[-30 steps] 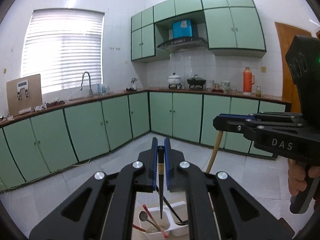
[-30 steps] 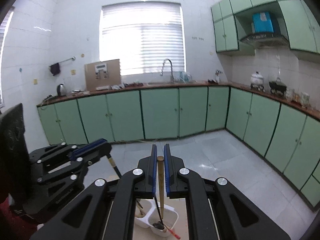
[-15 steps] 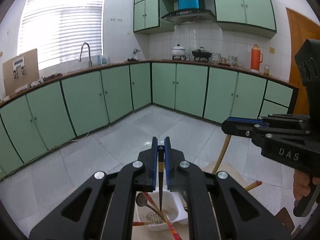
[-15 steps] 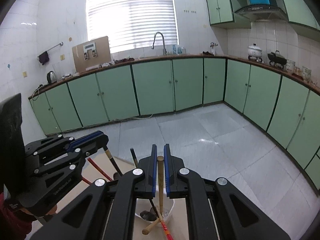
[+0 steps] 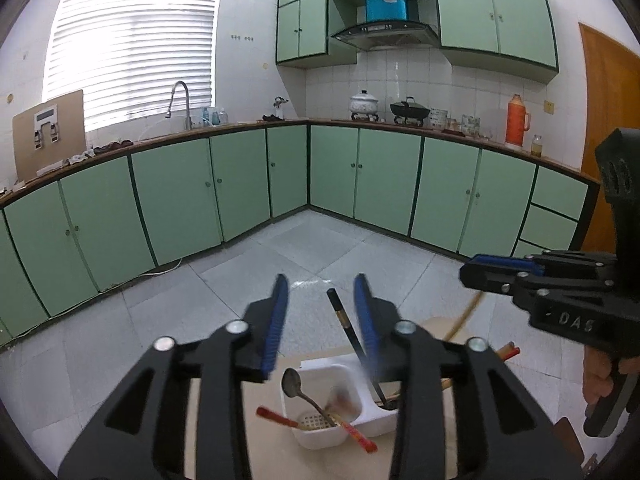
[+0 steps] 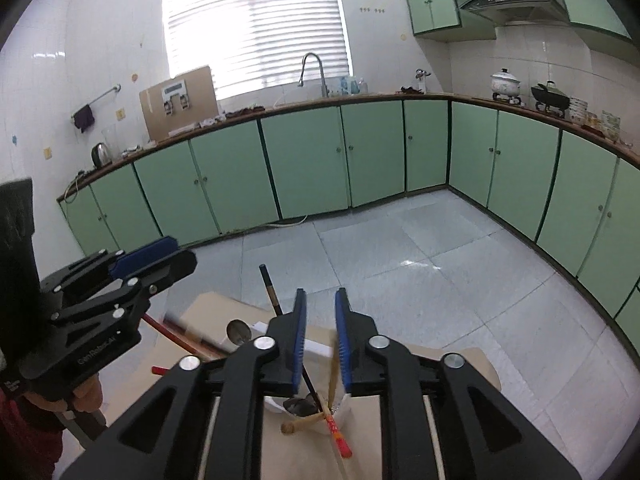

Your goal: Organize utensils

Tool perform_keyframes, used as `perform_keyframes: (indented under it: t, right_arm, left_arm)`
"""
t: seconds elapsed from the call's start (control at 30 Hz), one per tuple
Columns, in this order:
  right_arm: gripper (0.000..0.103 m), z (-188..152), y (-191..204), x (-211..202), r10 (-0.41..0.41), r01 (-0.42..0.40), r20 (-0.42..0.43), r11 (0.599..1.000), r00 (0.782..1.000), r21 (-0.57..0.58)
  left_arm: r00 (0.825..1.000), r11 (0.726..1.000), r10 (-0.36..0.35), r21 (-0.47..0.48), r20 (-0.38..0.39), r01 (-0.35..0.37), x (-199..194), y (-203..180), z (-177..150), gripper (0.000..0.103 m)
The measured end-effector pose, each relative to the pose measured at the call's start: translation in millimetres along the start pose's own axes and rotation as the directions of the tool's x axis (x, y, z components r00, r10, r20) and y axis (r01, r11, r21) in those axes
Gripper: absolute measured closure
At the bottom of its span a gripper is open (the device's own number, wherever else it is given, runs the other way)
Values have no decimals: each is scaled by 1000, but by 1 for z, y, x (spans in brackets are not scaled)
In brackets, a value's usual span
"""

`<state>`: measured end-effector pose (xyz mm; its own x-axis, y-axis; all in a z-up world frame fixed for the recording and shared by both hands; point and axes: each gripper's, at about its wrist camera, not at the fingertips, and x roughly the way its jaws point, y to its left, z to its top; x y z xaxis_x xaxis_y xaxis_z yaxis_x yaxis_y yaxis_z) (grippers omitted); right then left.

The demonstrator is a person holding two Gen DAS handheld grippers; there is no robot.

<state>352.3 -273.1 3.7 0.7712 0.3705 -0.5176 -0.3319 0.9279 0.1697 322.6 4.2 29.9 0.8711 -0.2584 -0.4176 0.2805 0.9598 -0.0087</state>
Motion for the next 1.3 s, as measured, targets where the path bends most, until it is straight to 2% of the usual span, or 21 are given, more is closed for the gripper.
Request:
perform_keyframes:
  t: [0.07,0.13,0.27,0.33,0.53,0.93,1.1,1.2,1.3]
  right_arm:
    - [78,-2,-1,-12,0,0,22,1000,1000,7]
    - [76,-3,-1,-23,-4,3,39,1000,999,11]
    - [67,-10,0,-45,-14,13,76,1000,997,18]
    - [62,-16,2,-59,-24,22,96,1000,995,21]
    - [49,-36,10,-86,-39,36,134,999,990,27]
    - [21,-86,38,-129,-25,19,164,999,986,37]
    - [11,-104,49,-141,-24,18,162,999,987,38]
    - [7,-113,55,-148,-33,29,163,999,986,29]
    - [6,-118,60,-152,-36,32,166,999,986,24]
  left_arm:
    - [1000,1000,1,-9,7,0,-8,1,0,61]
    - [1000,1000,2,-21,19,-1,-18,1,-2,52]
    - [998,999,28,-31,51,-26,-41,-1,-6,42]
    - [997,999,37,-37,65,-35,-55,-2,-9,33]
    - [995,997,53,-55,86,-48,-89,-8,-21,17]
    - [993,995,90,-56,72,-86,-142,-20,-57,7]
    - [994,994,88,-68,61,-84,-161,-21,-70,7]
    - [993,993,102,-60,56,-99,-170,-23,-77,6]
    - [992,992,115,-53,50,-112,-180,-25,-86,5]
